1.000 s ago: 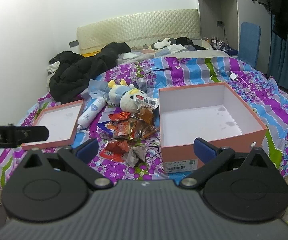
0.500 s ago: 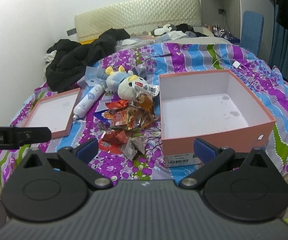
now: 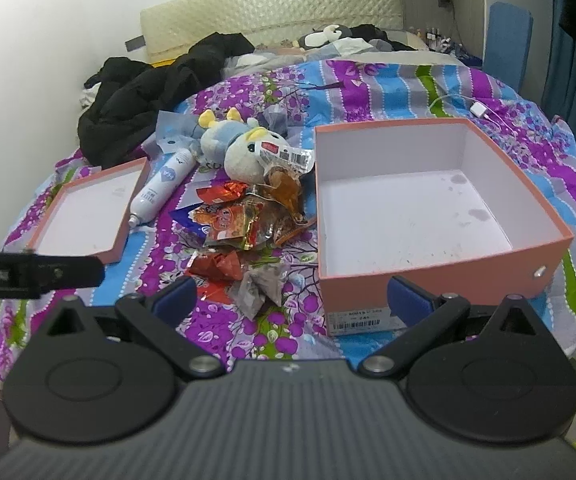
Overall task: Organize snacks
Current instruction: 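Grasp the red snack bag with the left tool while the right grasps a clear wrapped snack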
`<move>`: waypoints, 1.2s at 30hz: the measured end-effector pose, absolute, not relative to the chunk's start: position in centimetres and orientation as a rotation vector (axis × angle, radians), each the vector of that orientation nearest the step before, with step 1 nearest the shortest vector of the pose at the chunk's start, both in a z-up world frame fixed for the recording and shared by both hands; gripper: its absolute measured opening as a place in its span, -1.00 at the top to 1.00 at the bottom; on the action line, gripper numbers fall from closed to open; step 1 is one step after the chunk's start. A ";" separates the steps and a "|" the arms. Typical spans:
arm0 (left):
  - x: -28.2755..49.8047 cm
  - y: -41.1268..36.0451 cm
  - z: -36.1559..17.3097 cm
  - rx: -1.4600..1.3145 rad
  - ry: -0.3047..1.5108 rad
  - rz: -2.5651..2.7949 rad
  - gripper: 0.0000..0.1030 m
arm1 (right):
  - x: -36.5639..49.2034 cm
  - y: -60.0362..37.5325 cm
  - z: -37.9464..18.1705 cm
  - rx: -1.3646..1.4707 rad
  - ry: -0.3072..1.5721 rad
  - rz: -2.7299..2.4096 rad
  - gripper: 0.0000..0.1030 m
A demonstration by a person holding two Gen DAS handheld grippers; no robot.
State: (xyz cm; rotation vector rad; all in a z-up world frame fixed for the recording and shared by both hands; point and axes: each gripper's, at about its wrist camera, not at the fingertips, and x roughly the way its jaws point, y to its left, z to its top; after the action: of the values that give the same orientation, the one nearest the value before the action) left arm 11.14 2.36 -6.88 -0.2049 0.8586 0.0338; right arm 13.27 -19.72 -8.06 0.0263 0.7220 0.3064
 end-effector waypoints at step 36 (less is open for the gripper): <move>30.2 8.1 -24.8 -0.324 1.031 -0.087 -0.75 | 24.0 -8.5 -22.5 -0.385 0.852 0.470 -0.45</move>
State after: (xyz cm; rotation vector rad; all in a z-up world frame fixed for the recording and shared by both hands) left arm 30.16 8.12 -24.75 -0.3242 1.0306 -0.0870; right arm 24.05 -8.53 -22.45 -0.3854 0.8525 0.4696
